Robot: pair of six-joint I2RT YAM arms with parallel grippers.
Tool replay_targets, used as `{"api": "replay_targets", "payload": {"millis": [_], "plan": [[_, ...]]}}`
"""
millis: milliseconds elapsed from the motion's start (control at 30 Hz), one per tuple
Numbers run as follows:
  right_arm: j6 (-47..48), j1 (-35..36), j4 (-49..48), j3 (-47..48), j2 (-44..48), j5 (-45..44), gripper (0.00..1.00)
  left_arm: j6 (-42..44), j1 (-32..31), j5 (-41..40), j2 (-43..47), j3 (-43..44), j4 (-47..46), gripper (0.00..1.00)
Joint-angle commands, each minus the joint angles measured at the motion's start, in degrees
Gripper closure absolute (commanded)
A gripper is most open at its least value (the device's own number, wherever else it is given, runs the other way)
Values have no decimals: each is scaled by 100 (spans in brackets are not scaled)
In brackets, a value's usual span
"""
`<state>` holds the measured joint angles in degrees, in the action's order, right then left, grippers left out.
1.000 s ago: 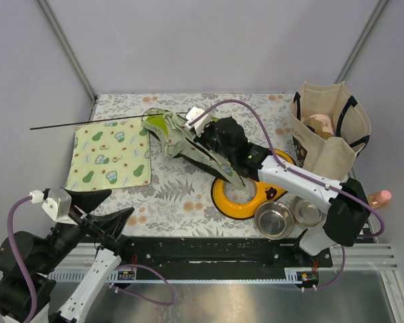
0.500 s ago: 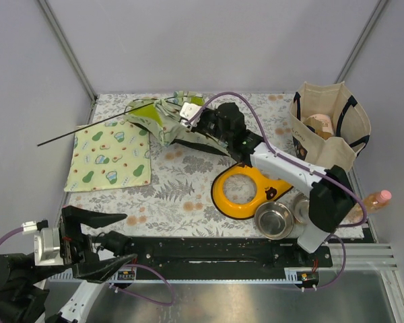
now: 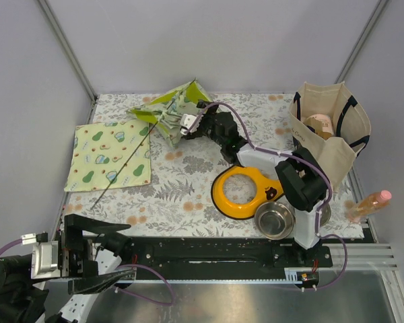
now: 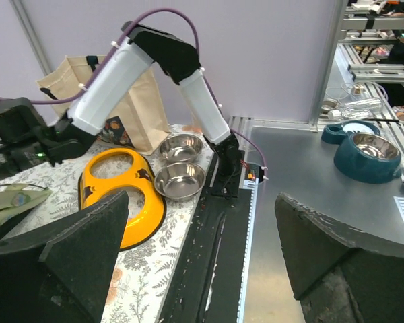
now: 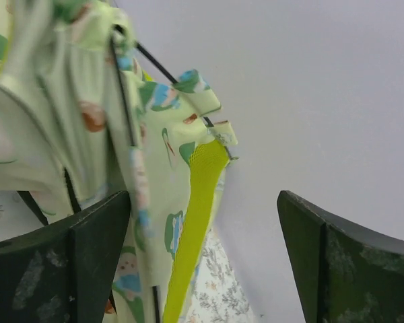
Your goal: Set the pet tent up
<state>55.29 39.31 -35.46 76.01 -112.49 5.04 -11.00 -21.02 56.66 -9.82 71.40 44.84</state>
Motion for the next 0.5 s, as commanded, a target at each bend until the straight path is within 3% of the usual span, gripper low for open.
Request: {"api": "replay_targets", "payload": {"millis": [0,167,333,467], "plan": [[-535,-2,-832,-524,788,-205,1,-217,10,-654,-28,138,-493,7],[-1439,-2,-43,-1289,1982,-56,1,-569,1,-1683,-90,199,-582,7],[-3423,7,2652,-879,3038,426,1,-841,1,-2904,-178,147,-196,7],[-5322,-2,4203,-368,3320,753,0,-1114,1,-3819,-370,-81,305,7]]}}
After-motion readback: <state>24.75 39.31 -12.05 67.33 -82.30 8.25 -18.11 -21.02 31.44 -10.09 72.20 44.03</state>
